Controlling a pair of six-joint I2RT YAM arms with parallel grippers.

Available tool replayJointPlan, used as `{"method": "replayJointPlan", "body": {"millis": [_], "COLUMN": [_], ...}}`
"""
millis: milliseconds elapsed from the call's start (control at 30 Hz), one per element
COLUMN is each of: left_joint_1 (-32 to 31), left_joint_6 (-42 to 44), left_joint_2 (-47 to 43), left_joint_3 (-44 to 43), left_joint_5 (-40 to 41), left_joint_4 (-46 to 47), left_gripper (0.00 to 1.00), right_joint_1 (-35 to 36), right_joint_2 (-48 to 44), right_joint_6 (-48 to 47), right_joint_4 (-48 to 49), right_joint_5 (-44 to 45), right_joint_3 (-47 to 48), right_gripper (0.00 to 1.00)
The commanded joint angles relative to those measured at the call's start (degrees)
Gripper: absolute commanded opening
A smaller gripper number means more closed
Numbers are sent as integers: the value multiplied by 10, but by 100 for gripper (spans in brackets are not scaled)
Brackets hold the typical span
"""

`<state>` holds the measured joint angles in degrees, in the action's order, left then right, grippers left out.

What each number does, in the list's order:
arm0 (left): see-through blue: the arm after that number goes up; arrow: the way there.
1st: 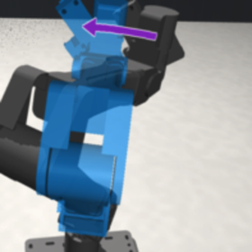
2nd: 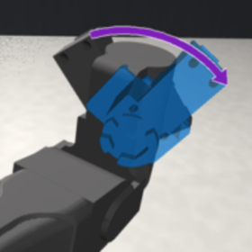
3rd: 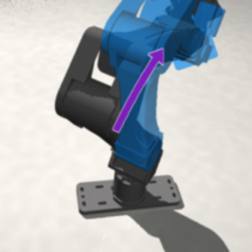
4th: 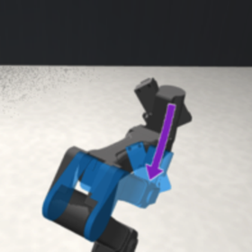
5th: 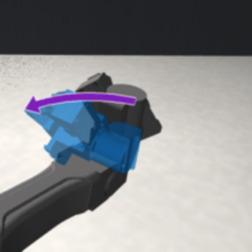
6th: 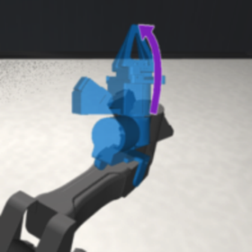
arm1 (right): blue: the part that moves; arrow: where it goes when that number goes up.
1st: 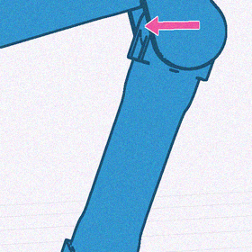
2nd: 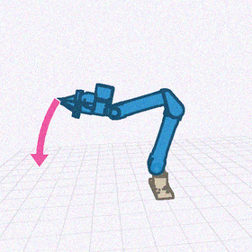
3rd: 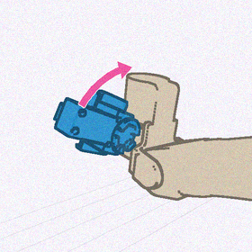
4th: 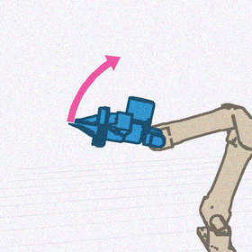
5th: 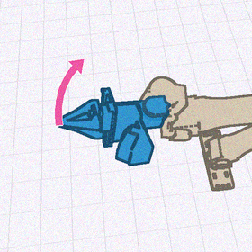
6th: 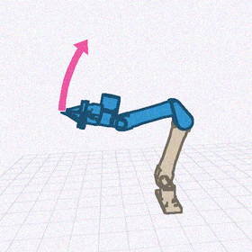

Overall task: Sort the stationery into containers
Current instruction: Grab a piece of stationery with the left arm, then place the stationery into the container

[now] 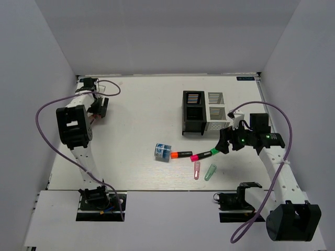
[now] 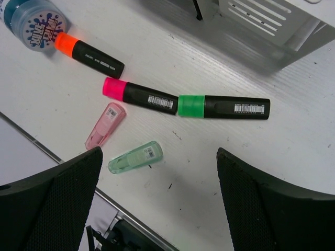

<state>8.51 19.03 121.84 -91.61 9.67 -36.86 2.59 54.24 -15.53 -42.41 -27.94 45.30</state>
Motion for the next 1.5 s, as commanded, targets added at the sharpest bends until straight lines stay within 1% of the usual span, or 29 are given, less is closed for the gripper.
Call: {"method": "replayJointPlan", "body": {"millis": [0, 33, 67, 133, 200, 333, 367, 400, 433, 467, 600, 667, 733, 767, 833, 867, 933, 967, 1067, 1133, 1167, 1200, 1233, 1267, 1333, 1367, 1400, 1433, 1467], "left_joint_1": [-3, -3, -3, -7, -11, -19, -21, -24, -24, -24, -35, -45, -75, -113, -136, -174, -198, -227, -262, -277, -295, -300, -307, -324, -342, -357, -367, -376, -401], "left_joint_6": [15, 10, 8, 0, -8, -38, -51, -69, -76, -86, -157, -170, -205, -210, -220, -225, -239, -247, -290, -318, -338, -348, -373, -393, -415, -426, -426, -426, -416], "left_joint_2": [38, 44, 48, 39, 10, -31, -36, -55, -59, -66, -113, -143, -178, -186, -230, -242, -281, -288, -317, -329, -340, -342, -346, -347, -341, -334, -317, -300, -291], "left_joint_3": [-13, -15, -15, 19, 48, 86, 96, 101, 112, 123, 133, 128, 123, 122, 117, 117, 108, 98, 66, 52, 58, 66, 73, 78, 83, 80, 75, 64, 58], "left_joint_5": [-28, -33, -35, -42, -44, -48, -48, -60, -64, -68, -130, -166, -185, -188, -185, -182, -171, -170, -178, -182, -184, -183, -185, -184, -188, -183, -179, -176, -173], "left_joint_4": [-38, -56, -66, -56, -45, -60, -63, -75, -76, -74, -87, -95, -103, -104, -114, -111, -112, -111, -100, -84, -54, -19, 26, 51, 141, 161, 223, 239, 257], "left_gripper": [91, 84, 82, 72, 66, 53, 41, 32, 11, 0, 0, 0, 0, 0, 0, 0, 0, 0, 0, 0, 0, 0, 0, 0, 0, 0, 0, 0, 0], "right_joint_1": [-5, -4, -6, -4, -3, 0, 1, 1, 2, 2, 0, 1, 3, 3, 3, 5, 5, 4, 5, 4, 5, 5, 5, 4, 4, 4, 4, 4, 4], "right_joint_2": [3, 3, 3, 0, -9, -29, -32, -35, -48, -51, -62, -55, -52, -46, -44, -39, -31, -27, -21, -19, -22, -25, -25, -27, -33, -34, -34, -39, -39], "right_joint_6": [-13, -13, -13, -14, -16, -17, -18, -20, -21, -23, -22, -18, -17, -17, -16, -24, -26, -27, -76, -79, -91, -82, -76, -81, -75, -78, -76, -75, -76], "right_joint_4": [-22, -21, -20, -17, -19, -9, -1, 1, 5, 9, 19, 21, 22, 22, 24, 24, 20, 19, -2, -9, -12, -4, 0, 8, 21, 22, 26, 30, 35], "right_joint_5": [-22, -22, -16, -10, -11, -8, -4, -2, -1, -1, 3, 13, 31, 36, 53, 53, 54, 54, 15, -3, -24, -26, -19, -32, -35, -44, -46, -47, -47], "right_joint_3": [32, 32, 31, 30, 30, 23, 21, 16, 10, 8, -6, -4, -3, -3, -5, -5, 0, 1, 5, 3, 1, -2, -5, -9, -18, -19, -20, -21, -27], "right_gripper": [90, 90, 90, 90, 90, 90, 90, 90, 90, 90, 90, 90, 90, 90, 90, 90, 90, 90, 90, 90, 69, 1, 0, 0, 0, 33, 89, 90, 90]}}
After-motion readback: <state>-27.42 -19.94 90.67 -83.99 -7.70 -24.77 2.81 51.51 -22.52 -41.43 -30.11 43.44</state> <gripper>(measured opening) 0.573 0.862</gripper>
